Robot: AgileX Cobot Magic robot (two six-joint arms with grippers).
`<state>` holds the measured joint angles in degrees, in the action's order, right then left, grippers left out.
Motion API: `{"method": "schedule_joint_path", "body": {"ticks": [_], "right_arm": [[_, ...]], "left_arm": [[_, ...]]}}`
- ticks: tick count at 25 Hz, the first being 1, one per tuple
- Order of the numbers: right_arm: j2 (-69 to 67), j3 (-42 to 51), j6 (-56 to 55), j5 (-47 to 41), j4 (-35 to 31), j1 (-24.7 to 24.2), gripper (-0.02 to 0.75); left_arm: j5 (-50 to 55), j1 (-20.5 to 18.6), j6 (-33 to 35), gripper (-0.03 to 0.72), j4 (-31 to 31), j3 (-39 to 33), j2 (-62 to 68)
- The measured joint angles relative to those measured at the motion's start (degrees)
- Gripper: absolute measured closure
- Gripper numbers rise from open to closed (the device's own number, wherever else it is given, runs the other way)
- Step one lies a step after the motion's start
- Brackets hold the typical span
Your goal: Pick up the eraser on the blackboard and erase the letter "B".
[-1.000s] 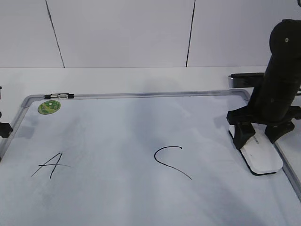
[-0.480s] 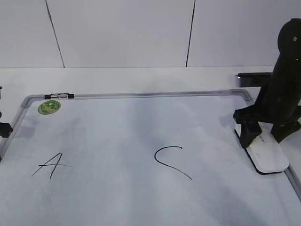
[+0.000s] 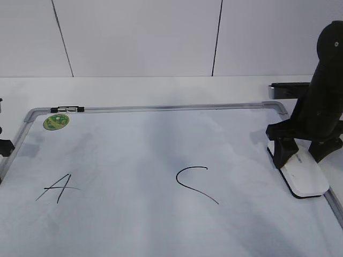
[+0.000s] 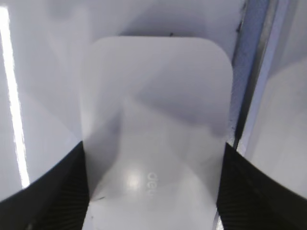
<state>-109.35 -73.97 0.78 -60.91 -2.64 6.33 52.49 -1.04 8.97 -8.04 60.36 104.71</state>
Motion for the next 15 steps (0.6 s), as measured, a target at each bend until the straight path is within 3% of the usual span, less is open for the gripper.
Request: {"method": "schedule_joint_path", "body": {"ticks": [10, 15], "right_arm": [[0.0, 0.0, -0.35, 0.0, 0.0, 0.0, 0.227], [0.0, 0.0, -1.11, 0.0, 0.0, 0.0, 0.19]], "left_arm": [[0.0, 0.0, 0.0, 0.668, 0.0, 0.0, 0.0], [0.09, 0.0, 0.0, 0.668, 0.0, 0.0, 0.0]]}}
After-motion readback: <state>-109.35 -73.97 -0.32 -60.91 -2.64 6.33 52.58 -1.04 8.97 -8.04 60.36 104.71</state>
